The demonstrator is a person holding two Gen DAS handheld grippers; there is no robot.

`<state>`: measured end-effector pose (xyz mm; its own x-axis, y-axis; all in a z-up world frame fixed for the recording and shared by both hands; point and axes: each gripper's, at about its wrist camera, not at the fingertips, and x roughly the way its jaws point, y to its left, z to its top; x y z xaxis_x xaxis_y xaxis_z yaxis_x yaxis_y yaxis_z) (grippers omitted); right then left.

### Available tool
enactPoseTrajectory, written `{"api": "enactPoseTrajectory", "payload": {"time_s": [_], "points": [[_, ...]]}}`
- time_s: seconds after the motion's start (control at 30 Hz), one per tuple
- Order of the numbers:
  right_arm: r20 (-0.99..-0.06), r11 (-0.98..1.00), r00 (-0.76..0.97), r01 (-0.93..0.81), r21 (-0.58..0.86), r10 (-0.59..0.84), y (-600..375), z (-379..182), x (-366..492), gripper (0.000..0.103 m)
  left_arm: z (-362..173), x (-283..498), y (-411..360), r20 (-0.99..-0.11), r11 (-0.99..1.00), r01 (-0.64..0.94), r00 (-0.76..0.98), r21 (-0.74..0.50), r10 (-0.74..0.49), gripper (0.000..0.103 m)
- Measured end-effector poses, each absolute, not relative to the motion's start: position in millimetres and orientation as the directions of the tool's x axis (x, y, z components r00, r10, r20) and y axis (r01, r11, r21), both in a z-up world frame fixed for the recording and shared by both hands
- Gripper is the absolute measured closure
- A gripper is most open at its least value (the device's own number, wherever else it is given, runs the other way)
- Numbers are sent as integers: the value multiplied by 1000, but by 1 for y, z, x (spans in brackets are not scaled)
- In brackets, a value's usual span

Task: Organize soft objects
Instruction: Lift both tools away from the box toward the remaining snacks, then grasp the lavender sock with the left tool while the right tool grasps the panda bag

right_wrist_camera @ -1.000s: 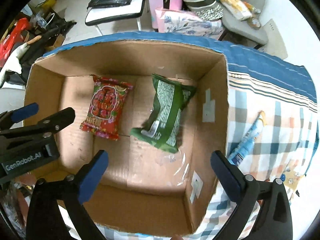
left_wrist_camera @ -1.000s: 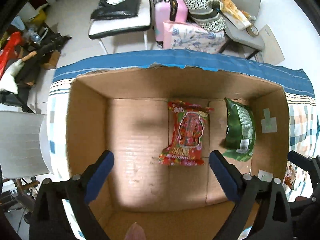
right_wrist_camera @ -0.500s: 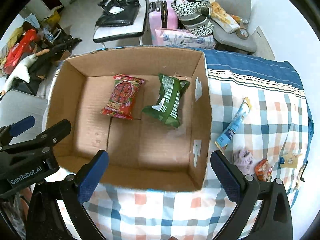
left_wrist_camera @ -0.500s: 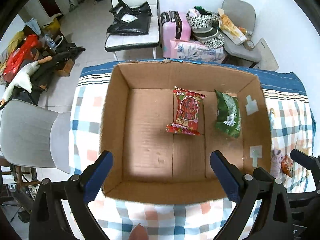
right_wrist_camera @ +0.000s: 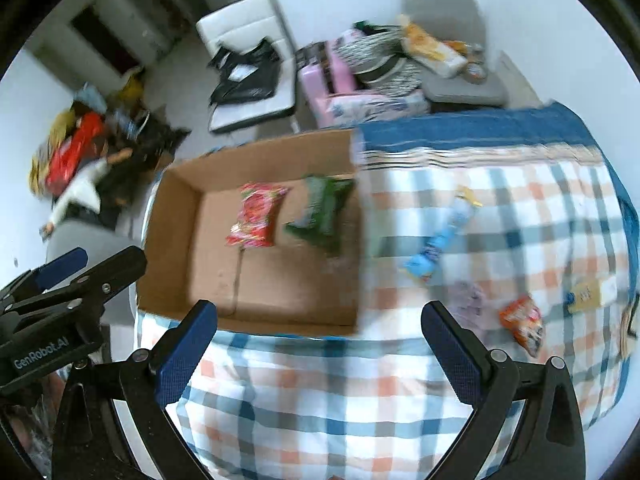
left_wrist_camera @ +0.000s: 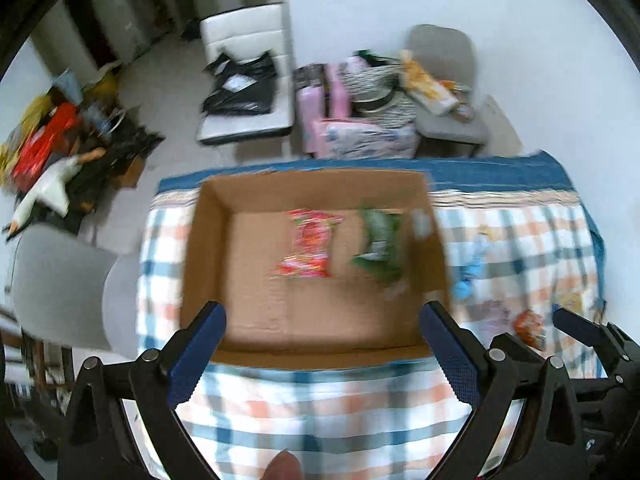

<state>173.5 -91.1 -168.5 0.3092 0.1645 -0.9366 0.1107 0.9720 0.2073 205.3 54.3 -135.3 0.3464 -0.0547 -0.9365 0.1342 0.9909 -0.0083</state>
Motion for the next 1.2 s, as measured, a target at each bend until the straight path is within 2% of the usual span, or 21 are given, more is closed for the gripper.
{"api": "enactPoseTrajectory", "payload": {"time_s": [0.13, 0.23, 0.33, 0.43, 0.6, 0.83, 1.0, 1.1, 1.17, 1.2], "points": [[-941, 950, 314, 235, 206, 126, -176, -167, 151, 0, -153, 207, -21, -953, 971, 239, 290, -14, -85, 3], [-956, 927, 286, 339, 162, 63, -245, -179, 133, 0, -189, 209, -74, -975, 958, 284, 194, -49, -107, 3], [-976, 902, 209, 405, 149, 67, -304, -210, 121, 0, -236, 209, -122, -990, 947, 307, 73, -90, -118, 3], [-987, 900, 156, 421, 112, 50, -336, -233, 112, 0, -287, 206, -162, -994, 944, 311, -42, -111, -103, 3], [-988, 901, 130, 413, 132, 85, -367, -270, 110, 0, -355, 197, -202, -981, 950, 284, -178, -131, -82, 3], [-987, 925, 22, 344, 159, 161, -366, -343, 142, 1, -411, 200, -221, -974, 957, 283, -228, -62, 5, 6], [-968, 913, -63, 351, 206, 243, -369, -387, 155, 2, -424, 195, -218, -978, 961, 273, -208, -49, 9, 13], [-956, 909, -102, 352, 224, 275, -368, -404, 157, 12, -419, 190, -219, -982, 960, 275, -187, -43, 10, 28], [-950, 908, -129, 356, 222, 283, -366, -415, 156, 16, -413, 192, -218, -984, 961, 275, -178, -40, 9, 46], [-949, 907, -136, 358, 221, 285, -364, -420, 156, 26, -411, 191, -220, -984, 960, 276, -177, -45, 5, 51]]}}
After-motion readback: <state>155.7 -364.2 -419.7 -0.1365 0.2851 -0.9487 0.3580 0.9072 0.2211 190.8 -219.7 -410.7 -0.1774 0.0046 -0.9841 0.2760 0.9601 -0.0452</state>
